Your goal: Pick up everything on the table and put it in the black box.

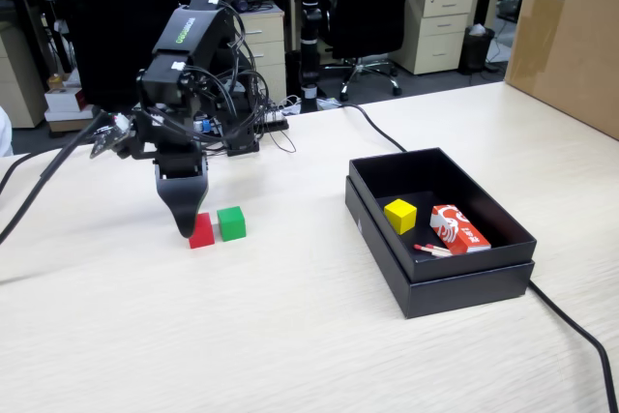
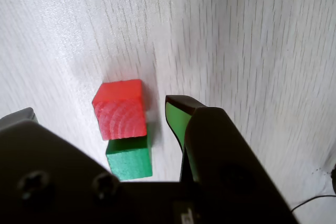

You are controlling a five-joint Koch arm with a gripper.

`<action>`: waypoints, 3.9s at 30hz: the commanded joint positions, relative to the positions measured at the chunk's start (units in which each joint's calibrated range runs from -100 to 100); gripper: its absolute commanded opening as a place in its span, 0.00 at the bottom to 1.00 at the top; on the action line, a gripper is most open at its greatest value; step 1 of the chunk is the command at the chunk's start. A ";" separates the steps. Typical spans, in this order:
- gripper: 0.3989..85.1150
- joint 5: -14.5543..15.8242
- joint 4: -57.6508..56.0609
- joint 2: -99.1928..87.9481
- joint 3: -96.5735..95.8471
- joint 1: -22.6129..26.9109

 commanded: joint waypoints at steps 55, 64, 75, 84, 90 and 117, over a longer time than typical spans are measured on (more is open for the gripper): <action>0.01 13.09 -1.14 2.03 35.40 27.35; 0.01 14.75 -1.31 23.26 44.74 29.94; 0.49 14.90 -3.38 22.23 42.56 28.67; 0.53 14.26 -3.38 -7.38 34.22 25.79; 0.56 10.31 -3.38 -30.67 14.46 19.49; 0.58 3.91 1.89 -10.47 -4.13 5.91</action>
